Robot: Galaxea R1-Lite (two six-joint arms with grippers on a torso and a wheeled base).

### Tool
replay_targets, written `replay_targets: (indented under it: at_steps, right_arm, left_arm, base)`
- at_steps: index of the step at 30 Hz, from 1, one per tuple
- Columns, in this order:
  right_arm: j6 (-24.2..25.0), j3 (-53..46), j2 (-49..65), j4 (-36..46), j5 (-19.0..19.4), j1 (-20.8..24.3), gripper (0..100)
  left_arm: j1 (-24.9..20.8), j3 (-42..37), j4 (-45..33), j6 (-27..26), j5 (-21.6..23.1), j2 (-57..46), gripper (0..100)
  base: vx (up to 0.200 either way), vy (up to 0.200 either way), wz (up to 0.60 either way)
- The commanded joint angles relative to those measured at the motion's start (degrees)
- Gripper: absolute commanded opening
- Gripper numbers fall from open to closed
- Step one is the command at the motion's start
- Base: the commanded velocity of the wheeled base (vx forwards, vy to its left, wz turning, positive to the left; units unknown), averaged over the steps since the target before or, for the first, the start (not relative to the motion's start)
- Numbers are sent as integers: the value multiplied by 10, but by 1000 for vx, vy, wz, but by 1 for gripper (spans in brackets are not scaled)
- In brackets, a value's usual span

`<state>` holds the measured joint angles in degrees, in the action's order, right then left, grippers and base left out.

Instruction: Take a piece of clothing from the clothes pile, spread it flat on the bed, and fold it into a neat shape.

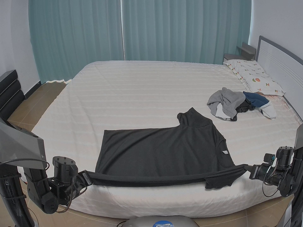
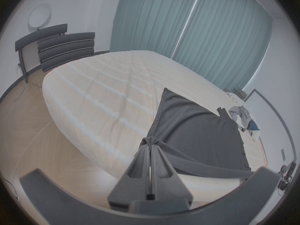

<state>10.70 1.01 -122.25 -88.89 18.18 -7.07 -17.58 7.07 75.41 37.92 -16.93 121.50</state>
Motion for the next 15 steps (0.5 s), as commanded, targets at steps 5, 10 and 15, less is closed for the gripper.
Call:
replay_targets:
  at_steps: [5, 10, 15]
  right_arm:
    - [1, 25, 5, 10, 2, 25, 0]
    - [2, 82, 0, 53, -4, 23, 0]
    - [5, 121, 7, 100, -4, 21, 0]
  left_arm:
    - [3, 44, 1, 29, 0, 5, 0]
    - [9, 70, 1, 36, 0, 18, 0]
    - [10, 97, 0, 60, 0, 37, 0]
  base:
    - [0, 0, 0]
    - [0, 0, 0]
    - [0, 0, 0]
